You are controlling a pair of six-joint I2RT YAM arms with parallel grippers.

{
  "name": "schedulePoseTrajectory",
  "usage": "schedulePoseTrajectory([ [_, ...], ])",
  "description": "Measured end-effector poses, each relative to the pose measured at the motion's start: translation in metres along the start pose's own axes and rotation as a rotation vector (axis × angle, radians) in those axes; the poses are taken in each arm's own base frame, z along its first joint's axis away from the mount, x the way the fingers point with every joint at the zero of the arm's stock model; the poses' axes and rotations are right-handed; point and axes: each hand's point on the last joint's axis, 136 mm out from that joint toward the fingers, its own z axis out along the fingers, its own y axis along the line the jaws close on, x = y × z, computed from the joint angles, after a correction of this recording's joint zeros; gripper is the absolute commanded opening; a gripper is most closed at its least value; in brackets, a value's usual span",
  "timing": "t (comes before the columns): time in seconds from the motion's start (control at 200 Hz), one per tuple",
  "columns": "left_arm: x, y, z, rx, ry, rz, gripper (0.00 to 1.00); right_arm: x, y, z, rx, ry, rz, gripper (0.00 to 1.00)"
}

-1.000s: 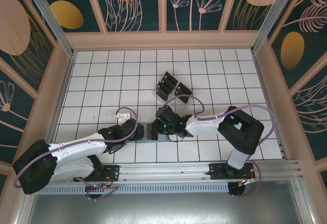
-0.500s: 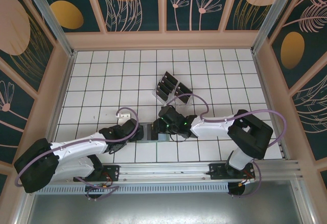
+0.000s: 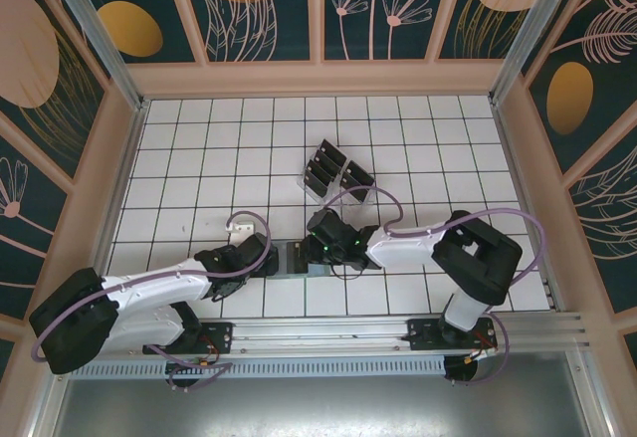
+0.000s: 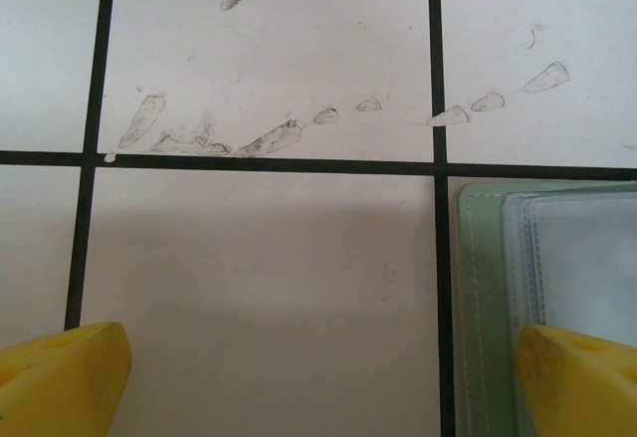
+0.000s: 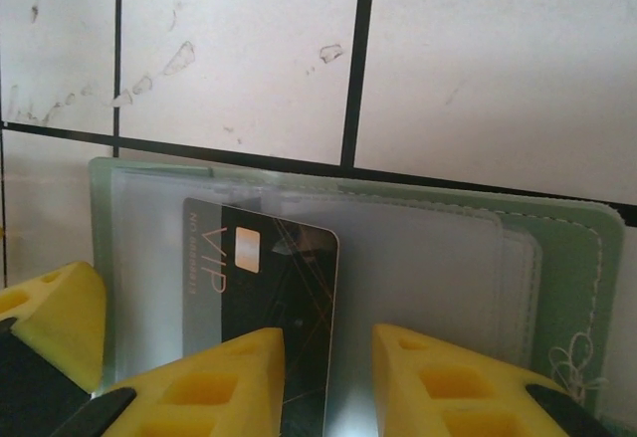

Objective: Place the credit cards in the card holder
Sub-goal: Insert the credit card into the card slot.

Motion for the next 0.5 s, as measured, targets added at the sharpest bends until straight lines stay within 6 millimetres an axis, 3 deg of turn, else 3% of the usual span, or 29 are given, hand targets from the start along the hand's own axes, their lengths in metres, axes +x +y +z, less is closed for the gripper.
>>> schedulePoseTrajectory([
  [0.305,0.003,0.002,0.002,-0.003,0.004,0.002,0.99,0.002,0.008,0.003,-0.014,0.013,-0.009,0.12],
  [0.5,0.002,-0.001,0.002,0.007,-0.001,-0.003,0.99,0.003,0.016,0.006,-0.03,0.024,-0.015,0.1],
])
